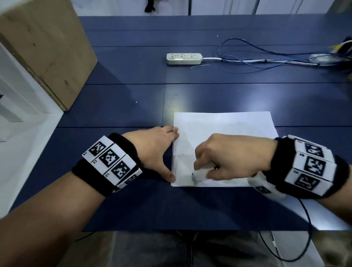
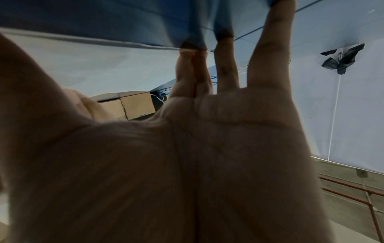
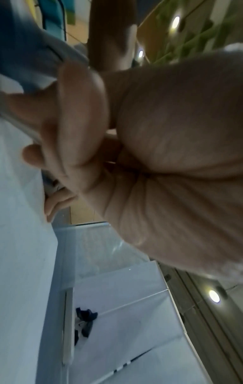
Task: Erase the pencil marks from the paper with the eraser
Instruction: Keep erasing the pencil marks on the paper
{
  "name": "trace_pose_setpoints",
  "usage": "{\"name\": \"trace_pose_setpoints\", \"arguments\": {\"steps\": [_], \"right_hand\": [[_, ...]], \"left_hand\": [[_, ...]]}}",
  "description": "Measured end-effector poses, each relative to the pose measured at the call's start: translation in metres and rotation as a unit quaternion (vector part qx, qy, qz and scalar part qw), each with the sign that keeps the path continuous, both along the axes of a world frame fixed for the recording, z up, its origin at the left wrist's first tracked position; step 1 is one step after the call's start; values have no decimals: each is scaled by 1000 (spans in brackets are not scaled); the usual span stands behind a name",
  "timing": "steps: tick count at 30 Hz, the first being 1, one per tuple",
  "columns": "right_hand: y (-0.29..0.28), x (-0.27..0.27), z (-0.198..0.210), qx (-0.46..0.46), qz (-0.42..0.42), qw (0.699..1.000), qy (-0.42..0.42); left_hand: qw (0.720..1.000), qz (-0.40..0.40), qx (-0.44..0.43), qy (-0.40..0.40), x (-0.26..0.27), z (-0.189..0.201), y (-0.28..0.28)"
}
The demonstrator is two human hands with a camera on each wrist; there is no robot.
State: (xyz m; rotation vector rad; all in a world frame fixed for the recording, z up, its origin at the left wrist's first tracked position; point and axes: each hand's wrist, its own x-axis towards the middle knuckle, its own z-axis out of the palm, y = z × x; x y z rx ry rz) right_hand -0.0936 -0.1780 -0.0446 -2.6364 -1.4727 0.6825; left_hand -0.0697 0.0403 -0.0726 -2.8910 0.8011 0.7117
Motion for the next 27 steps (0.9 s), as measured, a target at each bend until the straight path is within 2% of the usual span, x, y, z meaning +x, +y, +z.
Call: {"name": "trace_pose_setpoints", "arguments": {"steps": [2, 5, 7, 9, 12, 14, 19, 21, 24, 25, 27], "right_hand": [[2, 9, -2, 2, -15, 1000, -6], [3, 42, -6, -2, -90, 992, -83], [1, 51, -8, -5, -123, 987, -105], [2, 37, -7, 8, -81, 991, -102], [2, 4, -3, 2, 11, 1000, -18], [4, 4, -3, -6, 8, 1000, 7], [0, 47, -6, -9, -110, 988, -105], [-1, 36, -8, -3, -77, 991, -113], [-1, 4, -5, 18, -3, 999, -27], [-1, -2, -4, 21, 0, 1000, 8], [-1, 4, -4, 26, -8, 999, 18]], "left_hand": [[1000, -4, 1, -1, 0, 1, -1], [1000, -4, 1, -4, -1, 2, -1], [1000, -2, 3, -3, -2, 2, -1], [1000, -5, 7, -3, -1, 2, -1], [1000, -8, 11, 4, -1, 1, -1], [1000, -10, 5, 9, -2, 3, -1], [1000, -18, -11, 23, -4, 8, -3], [1000, -21, -4, 17, -4, 8, -2], [1000, -18, 2, 9, -3, 5, -2], [1000, -14, 1, 7, -3, 4, -2], [1000, -6, -6, 3, -3, 4, -4]]}}
